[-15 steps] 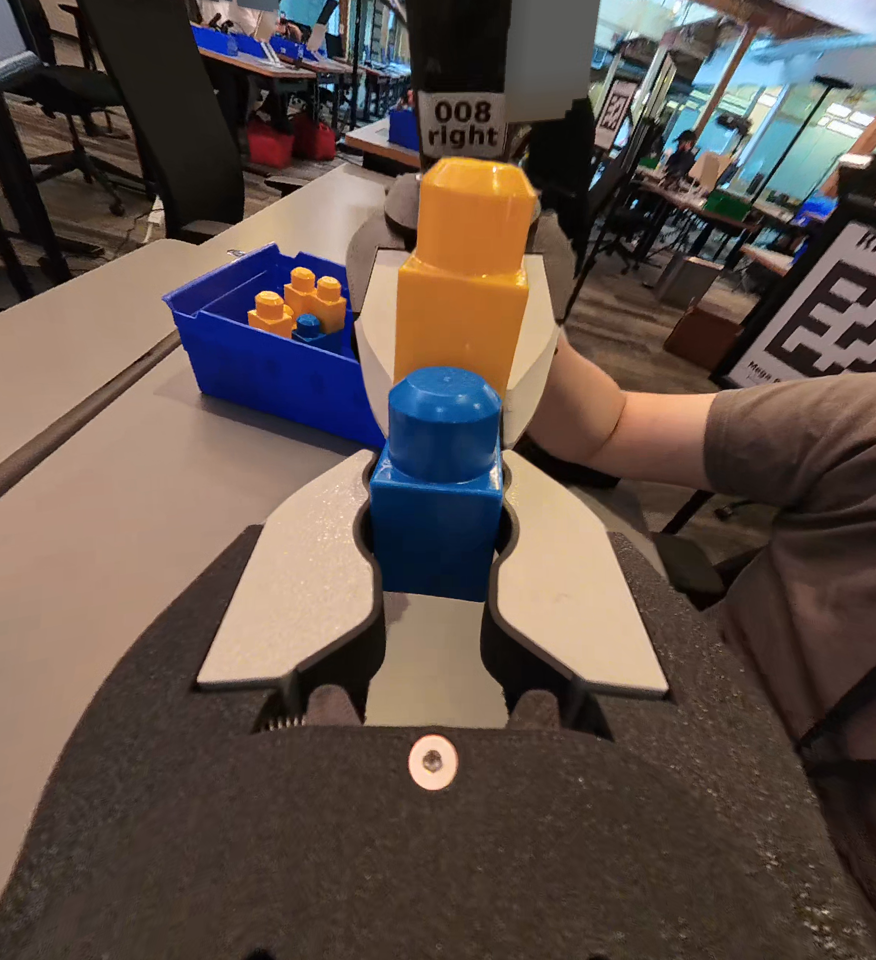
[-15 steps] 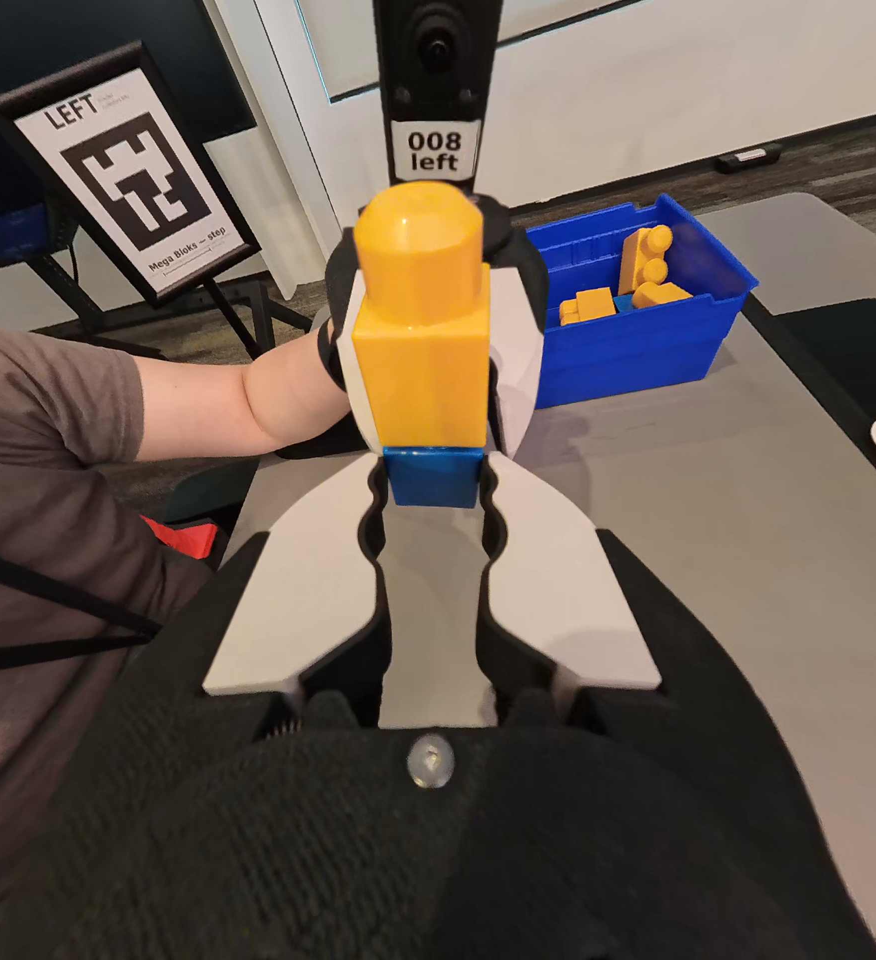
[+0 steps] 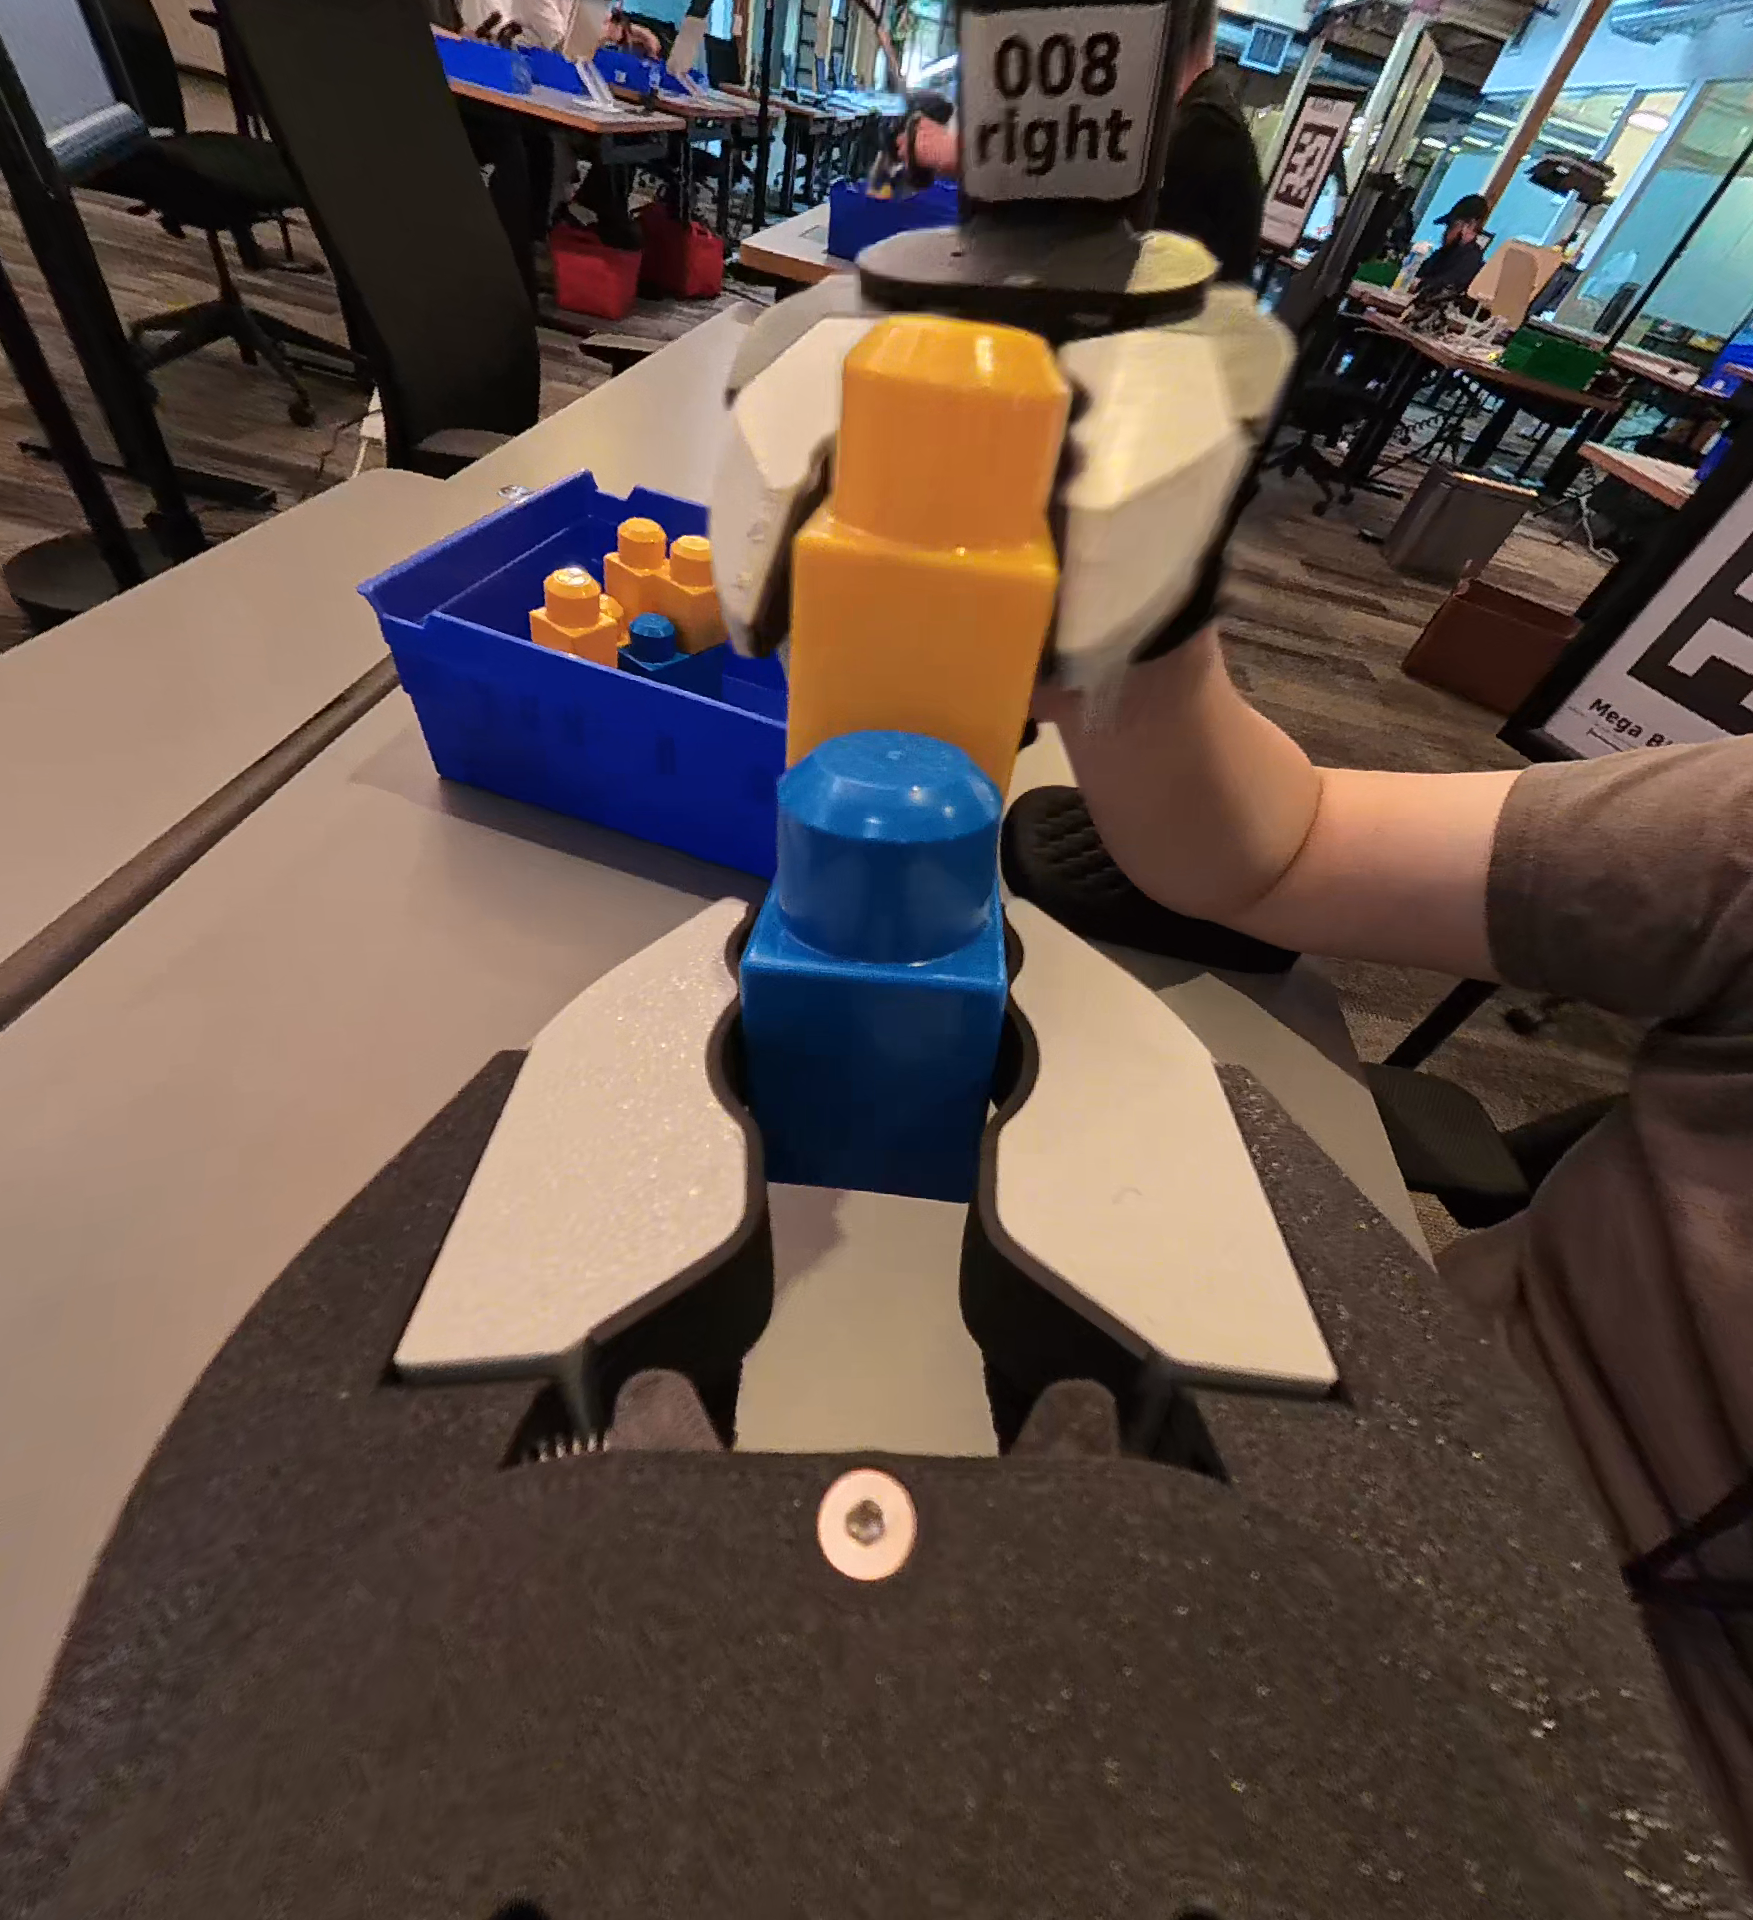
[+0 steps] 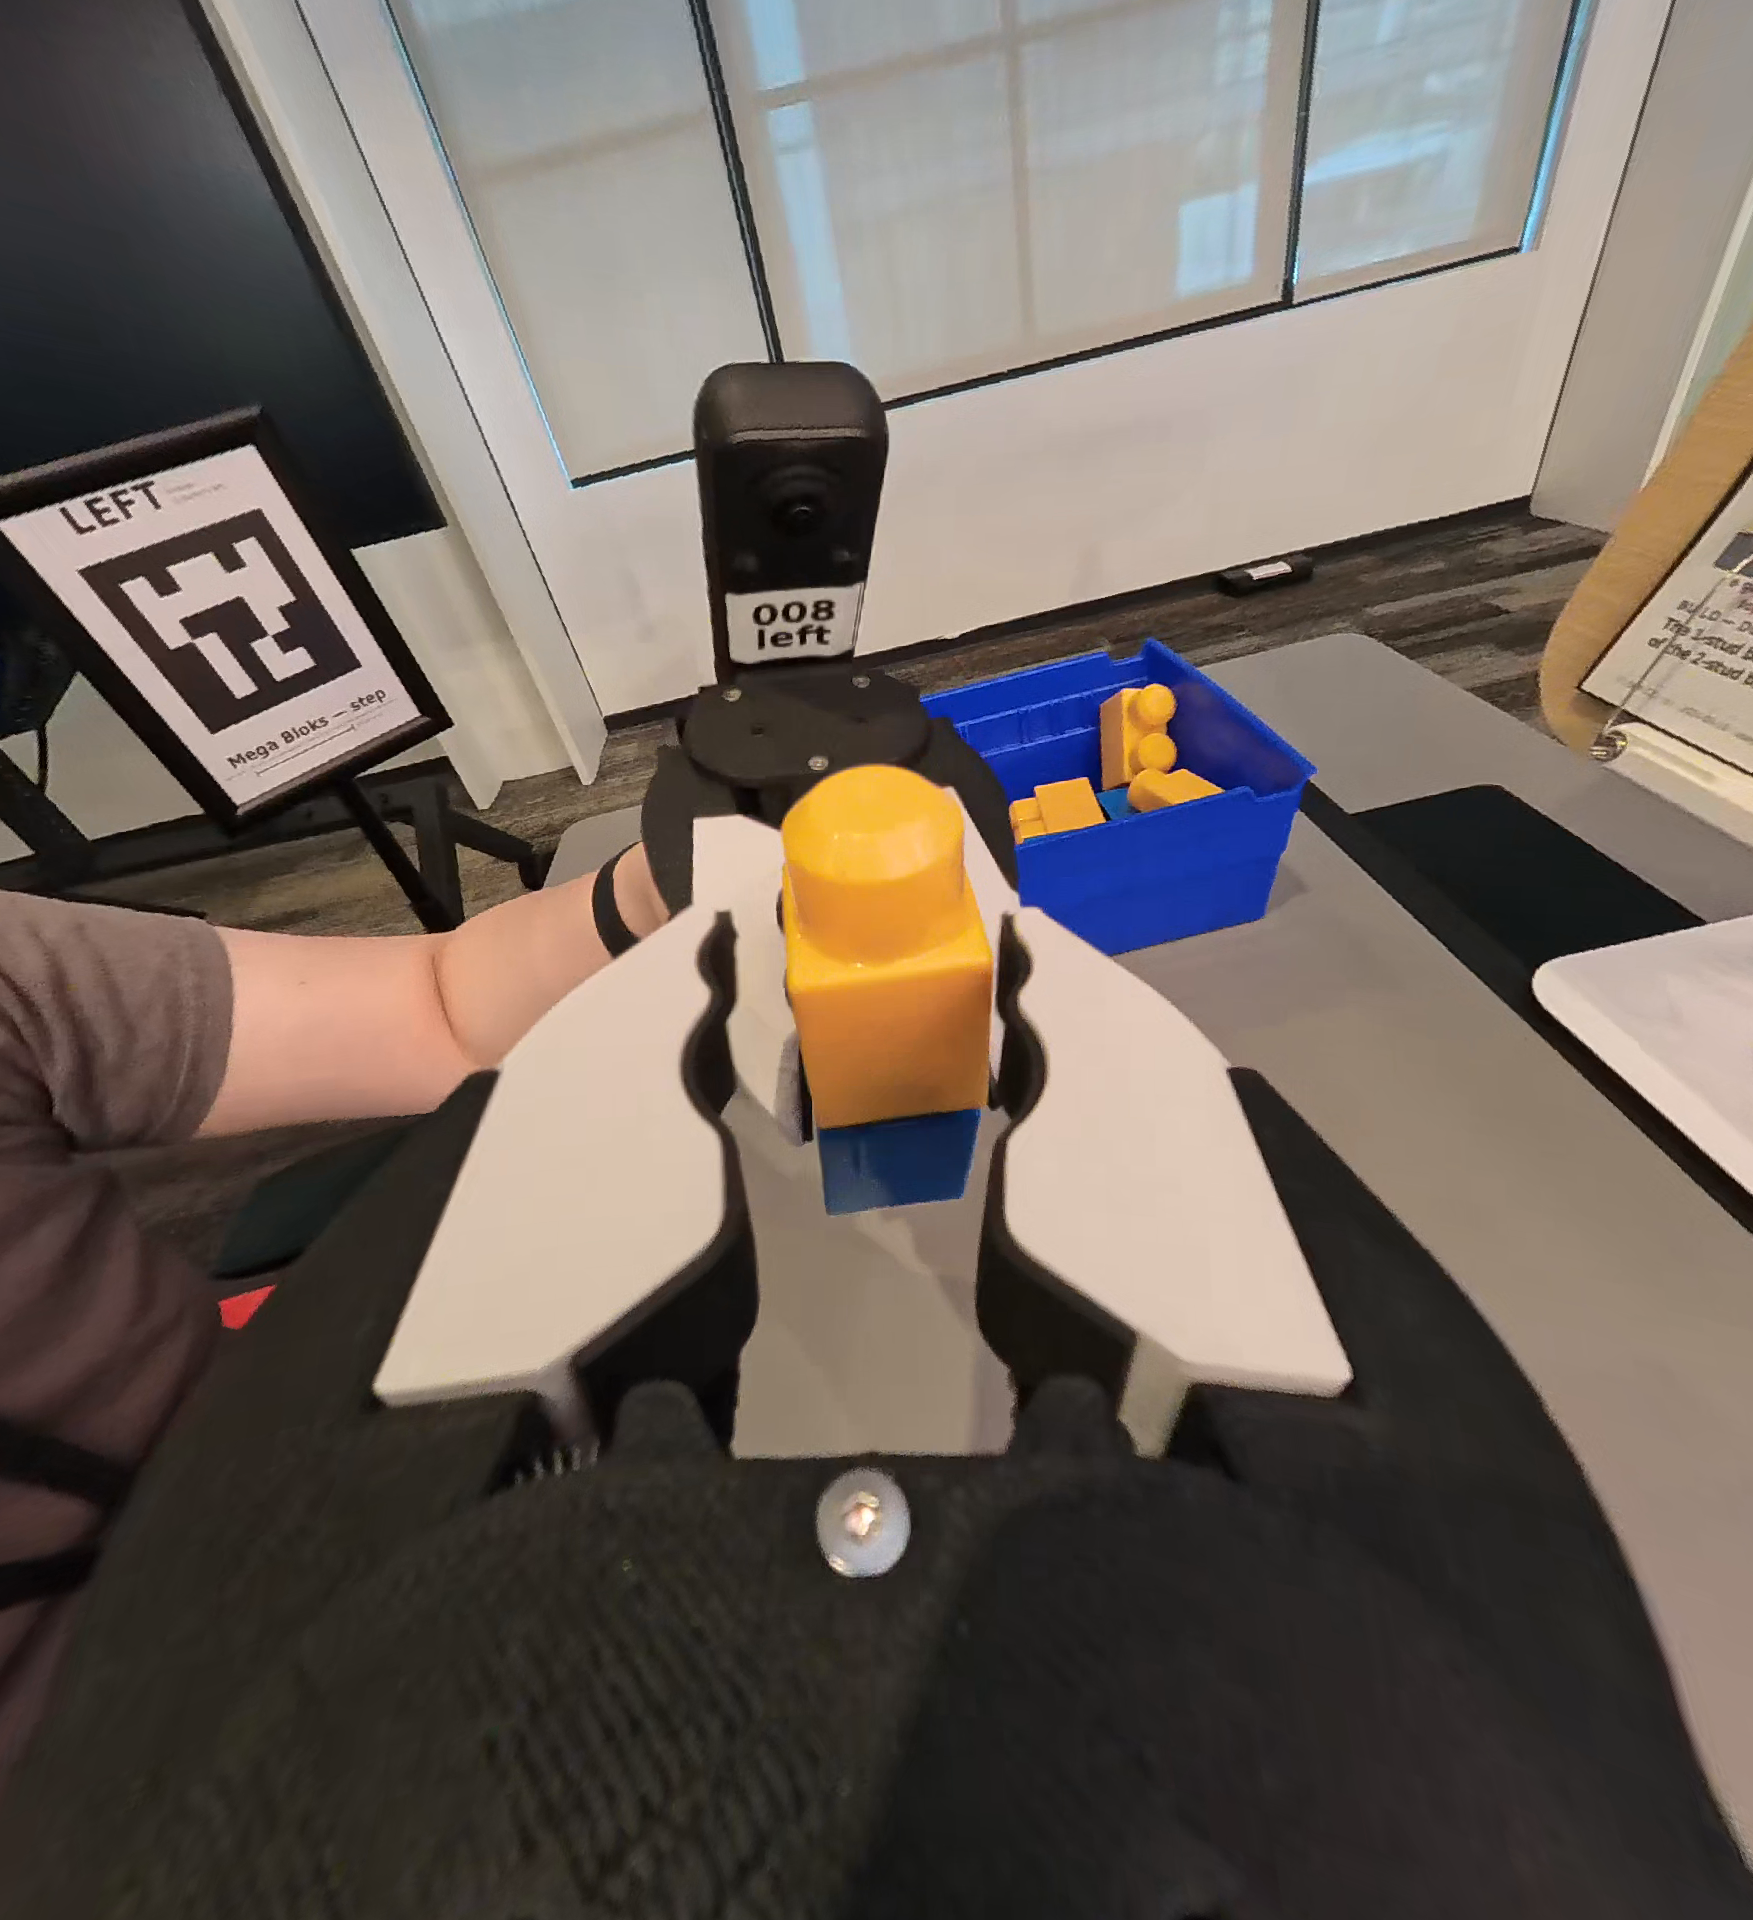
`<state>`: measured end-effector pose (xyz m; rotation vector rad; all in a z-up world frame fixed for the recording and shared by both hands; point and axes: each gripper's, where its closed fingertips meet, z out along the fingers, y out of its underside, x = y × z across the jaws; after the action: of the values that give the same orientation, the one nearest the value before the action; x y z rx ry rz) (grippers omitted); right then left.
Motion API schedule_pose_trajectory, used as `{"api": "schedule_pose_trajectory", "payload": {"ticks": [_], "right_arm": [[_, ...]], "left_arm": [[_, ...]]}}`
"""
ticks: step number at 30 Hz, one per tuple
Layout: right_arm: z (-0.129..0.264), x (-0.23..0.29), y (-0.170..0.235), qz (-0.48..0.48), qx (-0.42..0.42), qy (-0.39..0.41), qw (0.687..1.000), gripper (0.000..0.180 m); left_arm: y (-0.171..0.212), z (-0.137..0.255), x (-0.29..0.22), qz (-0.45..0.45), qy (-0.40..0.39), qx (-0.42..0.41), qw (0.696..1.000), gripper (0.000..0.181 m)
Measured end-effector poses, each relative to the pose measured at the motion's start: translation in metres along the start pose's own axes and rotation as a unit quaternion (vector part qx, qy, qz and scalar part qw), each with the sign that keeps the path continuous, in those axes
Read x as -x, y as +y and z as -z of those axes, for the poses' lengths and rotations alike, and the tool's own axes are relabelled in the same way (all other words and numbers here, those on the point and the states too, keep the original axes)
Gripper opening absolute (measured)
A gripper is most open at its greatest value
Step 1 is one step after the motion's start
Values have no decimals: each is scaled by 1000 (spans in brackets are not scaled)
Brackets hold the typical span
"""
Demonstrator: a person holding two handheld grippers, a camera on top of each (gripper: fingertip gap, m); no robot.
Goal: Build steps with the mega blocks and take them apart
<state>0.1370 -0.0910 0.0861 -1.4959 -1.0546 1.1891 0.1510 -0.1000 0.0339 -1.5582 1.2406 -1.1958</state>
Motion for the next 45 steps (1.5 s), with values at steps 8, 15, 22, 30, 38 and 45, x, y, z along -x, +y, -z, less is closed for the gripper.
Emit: {"api": "schedule_pose_trajectory", "payload": {"ticks": [8,15,22,30,38,45], "right_arm": [[0,-4,-6,-24,-57,-16,998,37],[-1,-6,-5,-30,-79,-17,996,37],[-1,-7,-5,-24,-95,-16,995,37],[-1,-3,-10,-34,-144,-37,988,37],[0,-9,-12,-27,-206,12,978,38],[1,-8,-11,-24,-215,0,976,37]], "left_arm": [[-5,1,0,16,7,-24,1000,41],[-5,1,0,36,19,-34,999,41],[-7,1,-1,46,26,-45,998,41],[-12,4,-3,47,31,-60,997,41],[-13,3,2,46,8,-63,997,41],[-12,4,0,45,15,-58,997,41]]}}
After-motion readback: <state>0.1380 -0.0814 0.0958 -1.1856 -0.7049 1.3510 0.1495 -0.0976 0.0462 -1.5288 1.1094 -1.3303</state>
